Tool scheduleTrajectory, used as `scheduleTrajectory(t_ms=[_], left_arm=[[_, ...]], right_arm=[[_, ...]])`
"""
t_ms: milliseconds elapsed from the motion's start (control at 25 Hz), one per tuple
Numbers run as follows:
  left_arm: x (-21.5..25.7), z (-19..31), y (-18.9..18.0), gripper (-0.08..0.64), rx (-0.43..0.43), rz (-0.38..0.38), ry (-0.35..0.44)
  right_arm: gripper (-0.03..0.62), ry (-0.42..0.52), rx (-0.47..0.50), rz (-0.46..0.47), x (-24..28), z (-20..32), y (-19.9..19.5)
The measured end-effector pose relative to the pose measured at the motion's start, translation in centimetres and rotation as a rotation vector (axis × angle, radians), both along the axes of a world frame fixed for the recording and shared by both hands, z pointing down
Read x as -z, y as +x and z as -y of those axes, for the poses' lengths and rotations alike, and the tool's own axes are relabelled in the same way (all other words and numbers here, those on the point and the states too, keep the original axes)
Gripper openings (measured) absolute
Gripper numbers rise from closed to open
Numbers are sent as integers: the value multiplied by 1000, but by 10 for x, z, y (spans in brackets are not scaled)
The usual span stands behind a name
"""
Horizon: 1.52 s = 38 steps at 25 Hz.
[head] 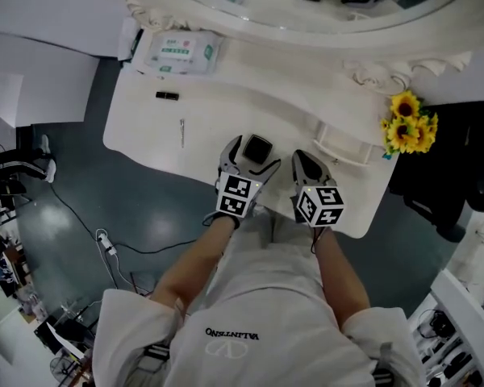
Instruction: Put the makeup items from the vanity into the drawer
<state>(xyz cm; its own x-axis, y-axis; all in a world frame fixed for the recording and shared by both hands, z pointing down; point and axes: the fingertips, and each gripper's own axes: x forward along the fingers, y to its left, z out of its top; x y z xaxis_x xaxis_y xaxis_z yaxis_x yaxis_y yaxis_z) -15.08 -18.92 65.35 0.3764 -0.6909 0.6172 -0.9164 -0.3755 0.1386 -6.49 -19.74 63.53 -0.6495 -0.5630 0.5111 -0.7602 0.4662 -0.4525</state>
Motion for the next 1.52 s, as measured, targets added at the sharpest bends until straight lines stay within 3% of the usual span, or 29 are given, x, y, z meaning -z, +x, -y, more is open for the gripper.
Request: scheduleTrajectory(t_ms=[400, 640, 1120, 1520], left_arm=[[-20, 3, -2, 483, 20, 31, -24], [-29, 1, 1, 483, -11, 130, -33], [-35, 5, -3, 482, 20, 157, -87], [-30, 5, -3, 337, -1, 171, -71]], right_arm=[[12, -9, 17, -3, -10, 7, -9], [12, -16, 18, 1, -12, 4, -12], [12, -18, 9, 4, -12, 3, -5], [12, -16, 11, 12, -9, -2, -4]])
